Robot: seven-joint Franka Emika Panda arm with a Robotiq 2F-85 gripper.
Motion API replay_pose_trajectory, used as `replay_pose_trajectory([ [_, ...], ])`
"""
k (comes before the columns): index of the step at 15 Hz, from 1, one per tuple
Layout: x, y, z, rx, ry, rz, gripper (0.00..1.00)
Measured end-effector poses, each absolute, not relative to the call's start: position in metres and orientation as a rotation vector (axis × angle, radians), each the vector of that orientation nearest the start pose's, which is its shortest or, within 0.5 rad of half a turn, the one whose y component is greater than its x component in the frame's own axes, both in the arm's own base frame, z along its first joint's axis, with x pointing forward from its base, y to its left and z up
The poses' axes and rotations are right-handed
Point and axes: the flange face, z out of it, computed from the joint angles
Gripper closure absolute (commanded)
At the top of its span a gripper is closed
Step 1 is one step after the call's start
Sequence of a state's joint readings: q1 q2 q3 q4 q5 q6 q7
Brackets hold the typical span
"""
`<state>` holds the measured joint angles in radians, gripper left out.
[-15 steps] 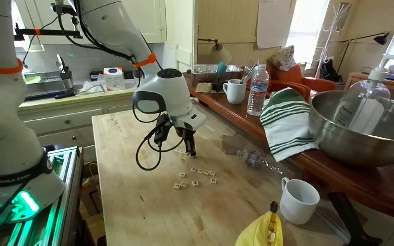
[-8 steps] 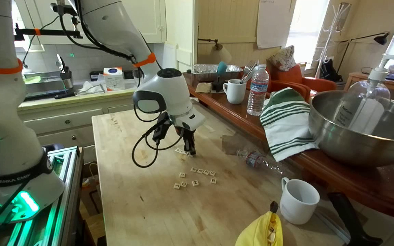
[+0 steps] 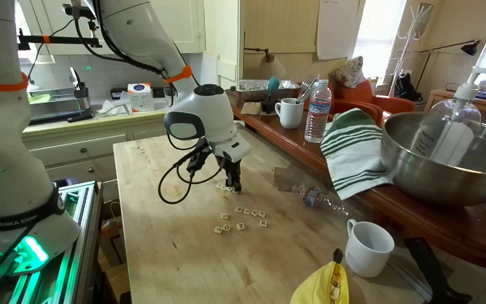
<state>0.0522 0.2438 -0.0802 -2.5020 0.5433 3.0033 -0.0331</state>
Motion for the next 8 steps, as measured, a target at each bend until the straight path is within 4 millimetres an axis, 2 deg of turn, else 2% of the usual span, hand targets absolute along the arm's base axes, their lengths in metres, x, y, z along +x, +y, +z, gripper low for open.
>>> replay_pose_trajectory([
  [8, 0.4824, -0.0501, 0.2134, -2.883, 0.844, -0.384, 1.0],
])
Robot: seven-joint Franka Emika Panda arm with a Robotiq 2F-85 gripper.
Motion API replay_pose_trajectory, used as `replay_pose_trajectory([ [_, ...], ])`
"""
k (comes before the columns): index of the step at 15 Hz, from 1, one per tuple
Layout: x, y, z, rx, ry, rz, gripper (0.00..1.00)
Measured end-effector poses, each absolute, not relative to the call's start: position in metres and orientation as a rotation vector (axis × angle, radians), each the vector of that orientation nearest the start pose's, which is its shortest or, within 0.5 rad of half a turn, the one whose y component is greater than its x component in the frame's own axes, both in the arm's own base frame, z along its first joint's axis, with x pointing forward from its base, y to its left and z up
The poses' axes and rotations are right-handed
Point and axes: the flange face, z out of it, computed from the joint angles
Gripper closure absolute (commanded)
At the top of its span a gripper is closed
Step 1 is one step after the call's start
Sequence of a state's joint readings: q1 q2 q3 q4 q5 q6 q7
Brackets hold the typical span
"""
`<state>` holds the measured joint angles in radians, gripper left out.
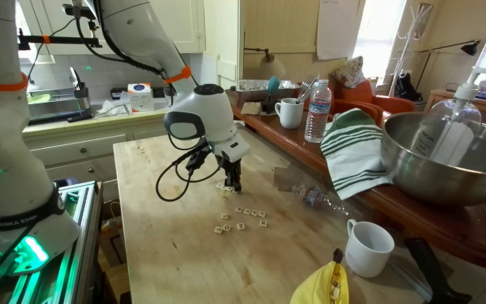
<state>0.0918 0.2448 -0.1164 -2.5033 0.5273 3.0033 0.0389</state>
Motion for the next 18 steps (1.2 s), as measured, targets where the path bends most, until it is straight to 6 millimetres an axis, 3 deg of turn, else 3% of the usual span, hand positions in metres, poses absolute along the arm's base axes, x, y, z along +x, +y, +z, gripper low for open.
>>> replay_pose_trajectory([
  [18, 0.4855, -0.0408, 0.2143, -2.904, 0.903, -0.375, 1.0],
])
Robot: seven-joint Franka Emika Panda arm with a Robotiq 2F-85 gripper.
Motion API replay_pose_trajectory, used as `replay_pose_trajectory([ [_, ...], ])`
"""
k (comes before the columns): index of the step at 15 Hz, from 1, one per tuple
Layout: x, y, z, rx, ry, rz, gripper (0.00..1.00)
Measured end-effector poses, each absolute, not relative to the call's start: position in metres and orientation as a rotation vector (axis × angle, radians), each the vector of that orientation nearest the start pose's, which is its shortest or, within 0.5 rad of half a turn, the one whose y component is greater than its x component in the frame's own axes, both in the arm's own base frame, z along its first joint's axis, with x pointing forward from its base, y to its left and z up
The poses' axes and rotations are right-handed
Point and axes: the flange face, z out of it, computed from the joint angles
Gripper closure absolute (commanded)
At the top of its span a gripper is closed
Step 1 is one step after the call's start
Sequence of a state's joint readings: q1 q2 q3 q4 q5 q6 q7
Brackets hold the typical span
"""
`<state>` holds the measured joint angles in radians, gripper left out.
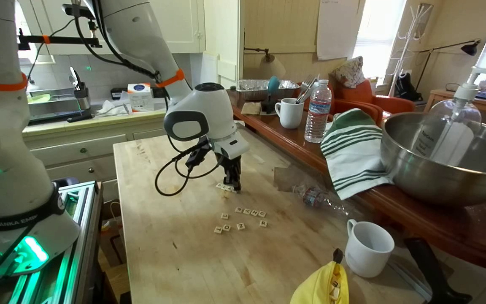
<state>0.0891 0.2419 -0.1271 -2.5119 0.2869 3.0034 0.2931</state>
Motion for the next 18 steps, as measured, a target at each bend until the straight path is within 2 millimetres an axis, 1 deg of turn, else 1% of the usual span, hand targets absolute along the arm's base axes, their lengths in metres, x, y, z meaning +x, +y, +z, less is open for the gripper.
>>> replay_pose_trajectory([
  [11, 0.482, -0.039, 0.215, -2.92, 0.923, -0.374, 1.0],
  [18, 0.483, -0.038, 0.226, -2.91, 0.915, -0.404, 1.0],
])
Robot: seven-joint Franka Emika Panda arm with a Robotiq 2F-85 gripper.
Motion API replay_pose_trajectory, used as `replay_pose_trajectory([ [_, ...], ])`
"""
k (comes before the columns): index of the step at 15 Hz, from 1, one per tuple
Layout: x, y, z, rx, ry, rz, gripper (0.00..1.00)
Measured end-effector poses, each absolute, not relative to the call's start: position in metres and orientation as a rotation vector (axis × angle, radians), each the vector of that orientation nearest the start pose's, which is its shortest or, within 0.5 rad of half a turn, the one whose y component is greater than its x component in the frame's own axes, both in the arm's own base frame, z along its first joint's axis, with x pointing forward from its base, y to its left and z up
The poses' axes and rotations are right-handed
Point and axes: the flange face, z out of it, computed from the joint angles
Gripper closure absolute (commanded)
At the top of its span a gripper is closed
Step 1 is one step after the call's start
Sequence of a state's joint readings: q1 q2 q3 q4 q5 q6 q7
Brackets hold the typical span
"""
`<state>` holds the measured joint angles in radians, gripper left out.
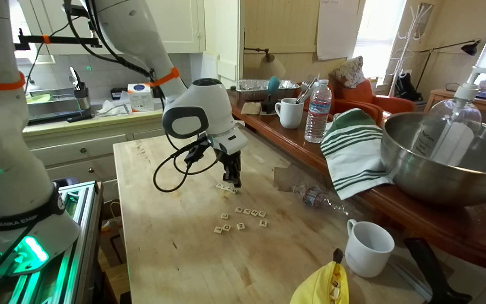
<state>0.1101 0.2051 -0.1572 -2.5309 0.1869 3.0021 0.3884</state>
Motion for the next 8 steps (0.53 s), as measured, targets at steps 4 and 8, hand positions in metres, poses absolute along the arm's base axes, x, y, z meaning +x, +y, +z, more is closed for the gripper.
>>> replay_pose_trajectory([
  [4, 0.483, -0.032, 0.234, -2.902, 0.897, -0.419, 1.0],
  [8, 0.482, -0.022, 0.245, -2.91, 0.828, -0.413, 1.0],
])
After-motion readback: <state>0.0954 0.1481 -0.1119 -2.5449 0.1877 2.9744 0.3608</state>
